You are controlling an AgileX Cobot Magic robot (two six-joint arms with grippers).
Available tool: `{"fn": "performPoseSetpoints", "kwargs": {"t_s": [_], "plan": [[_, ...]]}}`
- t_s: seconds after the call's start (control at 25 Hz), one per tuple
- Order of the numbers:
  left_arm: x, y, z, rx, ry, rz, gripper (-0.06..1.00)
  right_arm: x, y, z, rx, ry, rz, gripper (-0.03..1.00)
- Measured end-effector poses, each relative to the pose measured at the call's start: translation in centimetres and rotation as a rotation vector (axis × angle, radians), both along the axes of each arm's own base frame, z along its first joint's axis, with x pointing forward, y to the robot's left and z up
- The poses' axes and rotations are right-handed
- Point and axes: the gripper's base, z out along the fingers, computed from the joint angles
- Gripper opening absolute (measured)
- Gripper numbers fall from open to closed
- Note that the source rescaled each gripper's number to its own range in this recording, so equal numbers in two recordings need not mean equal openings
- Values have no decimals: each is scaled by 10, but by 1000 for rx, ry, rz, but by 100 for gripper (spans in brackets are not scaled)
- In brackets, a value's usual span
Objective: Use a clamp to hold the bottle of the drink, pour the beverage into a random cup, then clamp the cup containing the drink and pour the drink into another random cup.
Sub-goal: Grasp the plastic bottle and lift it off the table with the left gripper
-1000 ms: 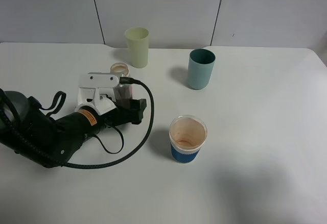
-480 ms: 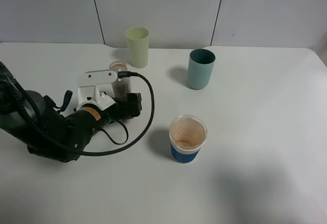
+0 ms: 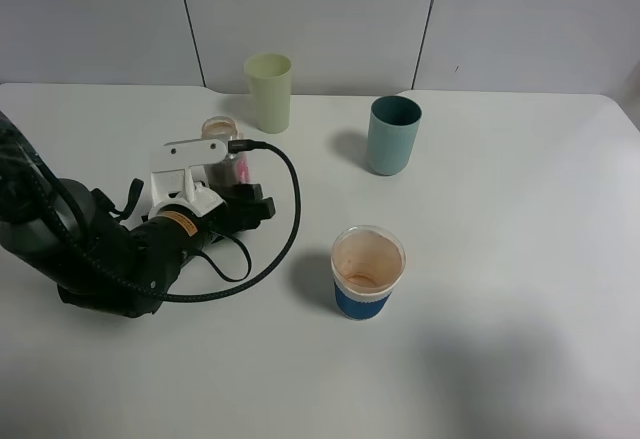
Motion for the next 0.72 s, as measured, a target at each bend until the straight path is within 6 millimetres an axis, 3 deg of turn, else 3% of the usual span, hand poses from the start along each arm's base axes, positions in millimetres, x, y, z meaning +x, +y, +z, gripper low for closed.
{"fn": "performPoseSetpoints", "kwargs": {"t_s": [0.12,0.24,0.48,0.72], "plan": [[0,1,0,-1,1,7,16,0,0,0,0,0,0,90],[0,1,0,-1,1,8,5,0,0,0,0,0,0,90],[0,0,0,43,-9,-24,5,0,0,0,0,0,0,90],[-1,-1,-1,195,-38,-101,5,0,0,0,0,0,0,90]]}}
